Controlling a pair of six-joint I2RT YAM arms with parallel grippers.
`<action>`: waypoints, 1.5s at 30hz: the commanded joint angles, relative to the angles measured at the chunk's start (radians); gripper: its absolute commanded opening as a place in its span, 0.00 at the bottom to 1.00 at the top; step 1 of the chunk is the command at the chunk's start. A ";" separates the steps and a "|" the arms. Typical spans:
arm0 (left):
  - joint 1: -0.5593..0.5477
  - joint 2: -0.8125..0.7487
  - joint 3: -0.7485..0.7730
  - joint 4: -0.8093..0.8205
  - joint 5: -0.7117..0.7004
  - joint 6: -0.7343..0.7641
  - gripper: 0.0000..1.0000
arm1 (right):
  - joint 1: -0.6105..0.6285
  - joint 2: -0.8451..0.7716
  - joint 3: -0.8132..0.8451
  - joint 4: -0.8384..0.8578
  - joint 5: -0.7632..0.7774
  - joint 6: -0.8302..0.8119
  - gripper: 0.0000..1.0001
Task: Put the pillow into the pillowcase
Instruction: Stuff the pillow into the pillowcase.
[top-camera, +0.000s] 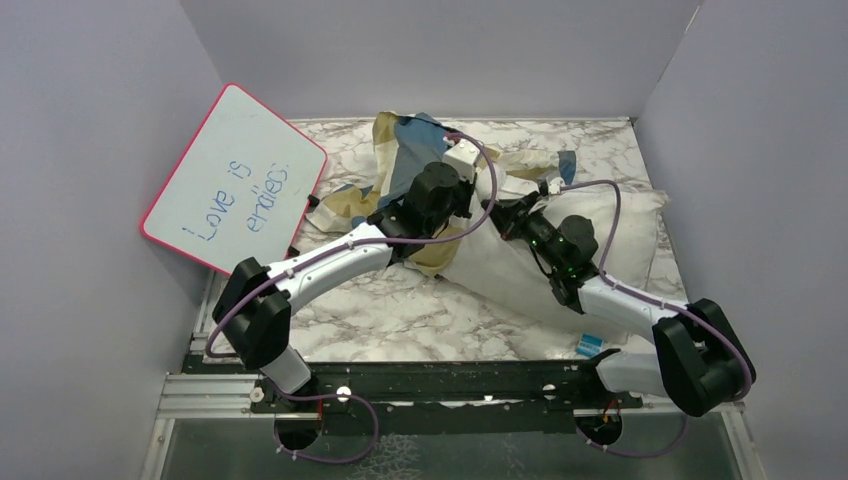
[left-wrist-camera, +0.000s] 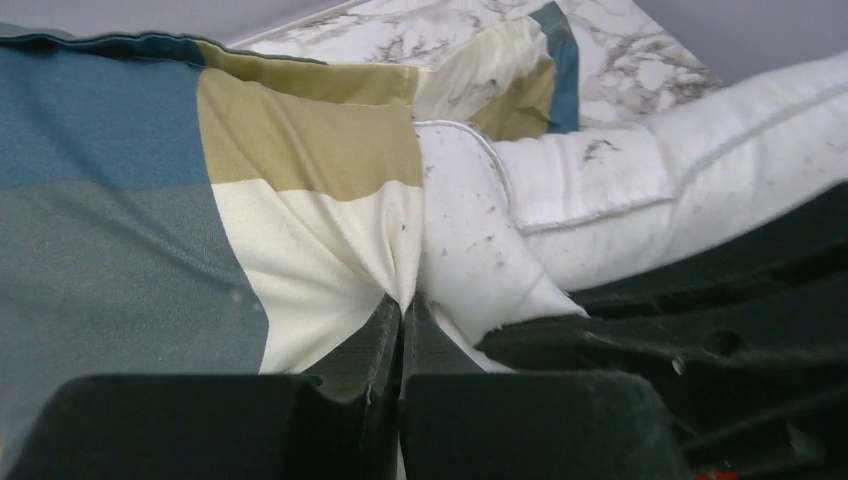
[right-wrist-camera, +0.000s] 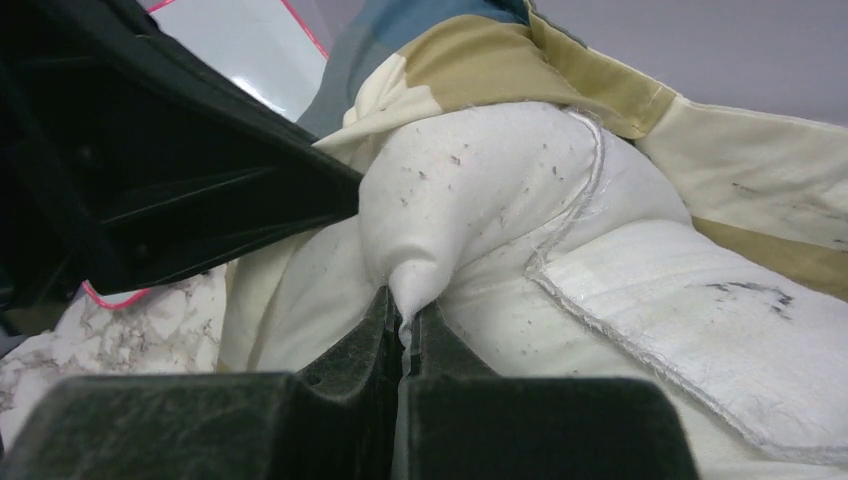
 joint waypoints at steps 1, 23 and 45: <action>-0.039 -0.098 -0.107 0.201 0.262 -0.063 0.00 | 0.044 0.068 -0.030 -0.107 -0.059 0.068 0.00; -0.047 -0.033 -0.017 0.274 0.093 -0.081 0.14 | 0.086 0.113 -0.012 -0.101 -0.057 0.083 0.00; -0.112 -0.111 -0.174 0.228 0.132 -0.195 0.12 | 0.089 0.152 0.009 -0.009 -0.005 0.192 0.00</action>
